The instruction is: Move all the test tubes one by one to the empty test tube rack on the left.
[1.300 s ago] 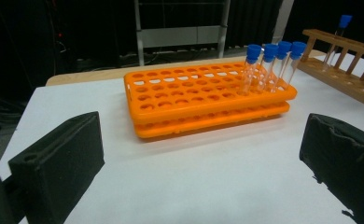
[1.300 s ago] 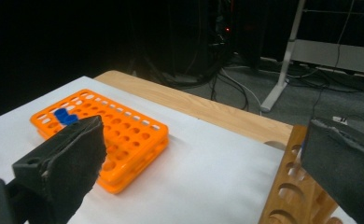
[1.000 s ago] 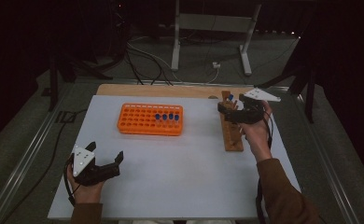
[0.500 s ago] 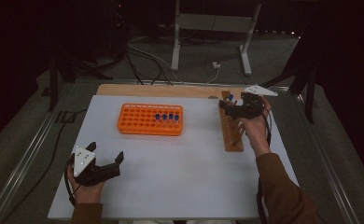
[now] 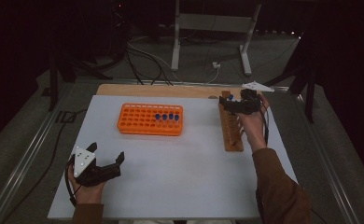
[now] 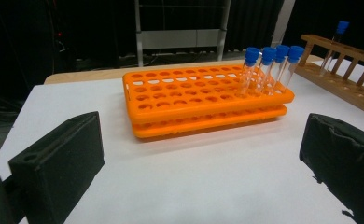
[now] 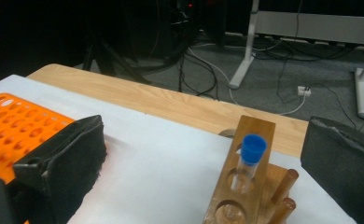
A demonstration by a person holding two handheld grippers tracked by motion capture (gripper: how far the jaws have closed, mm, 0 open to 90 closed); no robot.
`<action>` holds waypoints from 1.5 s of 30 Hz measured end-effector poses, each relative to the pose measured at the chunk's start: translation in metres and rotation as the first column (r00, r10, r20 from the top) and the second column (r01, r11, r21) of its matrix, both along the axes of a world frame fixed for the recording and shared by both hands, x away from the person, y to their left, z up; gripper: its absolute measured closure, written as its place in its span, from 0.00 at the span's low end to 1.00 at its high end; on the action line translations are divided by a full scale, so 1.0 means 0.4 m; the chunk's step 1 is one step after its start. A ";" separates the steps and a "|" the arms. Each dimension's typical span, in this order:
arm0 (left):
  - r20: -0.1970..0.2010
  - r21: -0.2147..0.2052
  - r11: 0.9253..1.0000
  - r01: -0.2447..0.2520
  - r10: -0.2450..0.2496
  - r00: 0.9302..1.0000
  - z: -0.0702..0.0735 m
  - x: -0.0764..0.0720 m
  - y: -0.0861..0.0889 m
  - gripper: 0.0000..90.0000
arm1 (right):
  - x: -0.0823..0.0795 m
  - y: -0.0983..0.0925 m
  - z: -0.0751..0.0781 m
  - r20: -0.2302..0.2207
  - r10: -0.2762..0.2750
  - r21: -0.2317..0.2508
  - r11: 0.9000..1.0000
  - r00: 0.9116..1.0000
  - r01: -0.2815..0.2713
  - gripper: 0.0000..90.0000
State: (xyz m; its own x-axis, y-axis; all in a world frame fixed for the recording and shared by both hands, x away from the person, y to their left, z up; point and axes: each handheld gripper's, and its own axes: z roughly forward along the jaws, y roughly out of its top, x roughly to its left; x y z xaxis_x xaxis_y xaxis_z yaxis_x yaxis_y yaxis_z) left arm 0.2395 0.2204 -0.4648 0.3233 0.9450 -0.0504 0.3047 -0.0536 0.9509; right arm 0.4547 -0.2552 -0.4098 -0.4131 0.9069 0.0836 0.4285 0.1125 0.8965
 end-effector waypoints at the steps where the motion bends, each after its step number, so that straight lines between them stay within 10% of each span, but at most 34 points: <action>1: -0.001 -0.002 1.000 -0.001 0.001 1.000 0.000 0.000 0.001 0.01 | 0.005 -0.001 -0.002 -0.003 -0.006 0.003 1.000 1.000 0.006 0.00; 15: -0.007 -0.027 1.000 -0.014 0.014 1.000 -0.004 0.000 0.013 0.01 | 0.065 -0.031 -0.056 -0.111 -0.096 -0.029 0.995 0.989 0.094 0.11; 34: -0.003 -0.067 0.997 -0.026 0.026 1.000 -0.002 -0.005 0.029 0.01 | 0.116 -0.006 -0.091 -0.205 -0.113 -0.097 0.991 0.972 0.095 0.78; 45: -0.004 -0.057 0.998 -0.027 0.027 1.000 -0.002 -0.006 0.024 0.01 | 0.091 0.010 -0.074 -0.138 -0.114 -0.146 0.985 0.984 0.093 0.85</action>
State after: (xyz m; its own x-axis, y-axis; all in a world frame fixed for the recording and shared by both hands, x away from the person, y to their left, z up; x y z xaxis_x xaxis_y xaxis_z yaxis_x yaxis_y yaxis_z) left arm 0.2371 0.2301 -0.4656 0.2978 0.9488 -0.1053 0.3085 0.0088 0.9512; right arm 0.4912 -0.2513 -0.4395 -0.3089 0.9511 0.0070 0.5689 0.1789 0.8027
